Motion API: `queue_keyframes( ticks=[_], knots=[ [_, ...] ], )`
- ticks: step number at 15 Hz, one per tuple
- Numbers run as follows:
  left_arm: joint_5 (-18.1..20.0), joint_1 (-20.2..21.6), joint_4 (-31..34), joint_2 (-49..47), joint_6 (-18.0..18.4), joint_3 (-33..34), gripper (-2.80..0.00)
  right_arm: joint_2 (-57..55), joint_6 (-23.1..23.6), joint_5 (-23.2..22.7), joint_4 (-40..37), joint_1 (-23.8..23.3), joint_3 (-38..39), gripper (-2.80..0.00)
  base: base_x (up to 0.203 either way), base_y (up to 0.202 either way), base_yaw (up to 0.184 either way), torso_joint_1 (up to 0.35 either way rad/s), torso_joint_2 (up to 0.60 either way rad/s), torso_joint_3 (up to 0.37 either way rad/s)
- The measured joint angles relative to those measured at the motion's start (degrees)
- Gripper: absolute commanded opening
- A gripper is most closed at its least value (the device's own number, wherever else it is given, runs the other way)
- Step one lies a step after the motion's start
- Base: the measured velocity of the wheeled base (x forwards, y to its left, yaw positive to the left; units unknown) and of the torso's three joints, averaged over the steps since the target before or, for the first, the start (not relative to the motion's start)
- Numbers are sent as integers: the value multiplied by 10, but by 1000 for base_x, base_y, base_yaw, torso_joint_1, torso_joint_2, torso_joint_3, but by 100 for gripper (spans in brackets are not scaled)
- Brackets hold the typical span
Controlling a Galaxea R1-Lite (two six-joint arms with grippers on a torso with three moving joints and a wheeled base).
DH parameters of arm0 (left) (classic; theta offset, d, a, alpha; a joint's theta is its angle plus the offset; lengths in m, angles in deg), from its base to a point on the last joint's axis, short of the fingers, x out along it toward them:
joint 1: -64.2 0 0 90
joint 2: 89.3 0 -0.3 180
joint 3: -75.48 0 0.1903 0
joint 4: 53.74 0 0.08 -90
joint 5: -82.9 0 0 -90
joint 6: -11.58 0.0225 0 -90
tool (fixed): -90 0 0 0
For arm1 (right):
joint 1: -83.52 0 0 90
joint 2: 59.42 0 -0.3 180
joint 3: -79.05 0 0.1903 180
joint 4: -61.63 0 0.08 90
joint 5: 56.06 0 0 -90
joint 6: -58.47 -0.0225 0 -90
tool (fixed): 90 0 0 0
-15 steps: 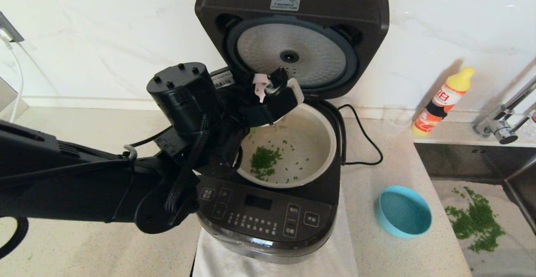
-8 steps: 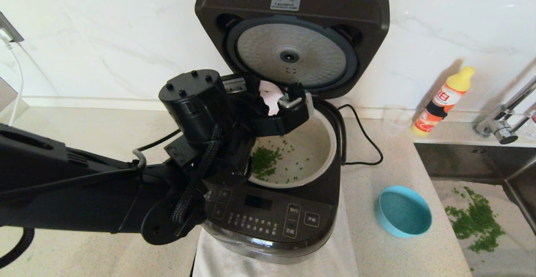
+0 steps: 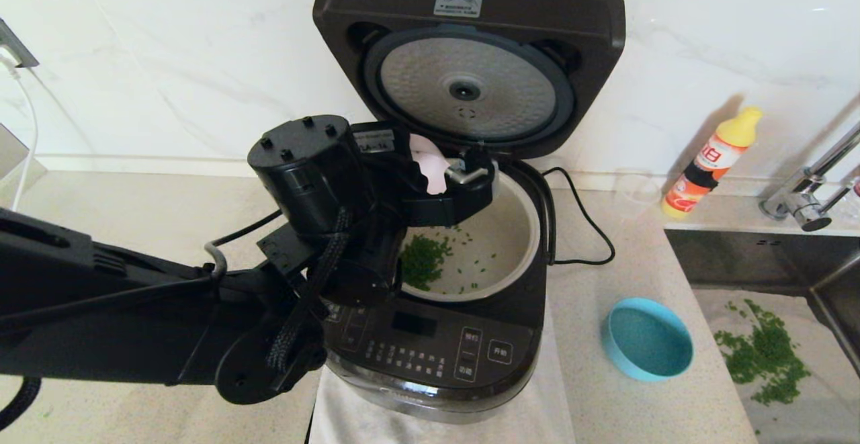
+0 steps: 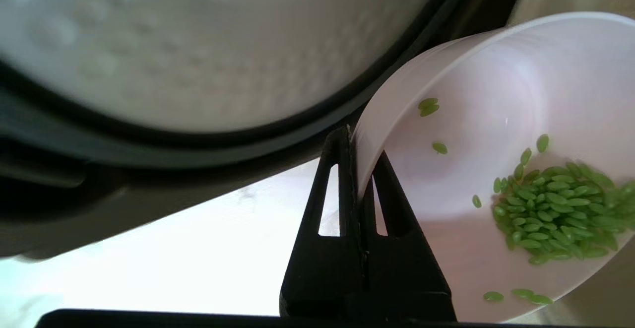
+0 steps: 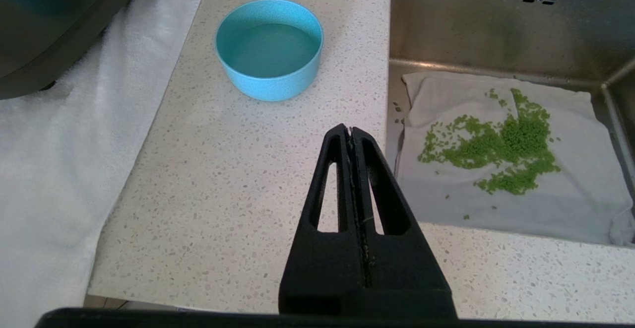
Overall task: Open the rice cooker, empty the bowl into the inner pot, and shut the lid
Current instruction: Pour the chopped green onions from the bowl into the rice cooker
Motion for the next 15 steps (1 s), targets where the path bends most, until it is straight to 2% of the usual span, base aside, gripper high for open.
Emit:
queue_keyframes(
  ticks=[4,6,11,15],
  knots=[
    [-12,0,-1,18,1,-2,-280,0,0,0,0,0,0,-280,0,0,0,0,0,0],
    [-12,-1,-22,20,3,-2,-280,0,0,0,0,0,0,-280,0,0,0,0,0,0],
    [-10,-11,-150,-6,82,17,-280,0,0,0,0,0,0,-280,0,0,0,0,0,0],
    [-14,-21,-163,-15,90,27,-280,0,0,0,0,0,0,-280,0,0,0,0,0,0]
  ],
)
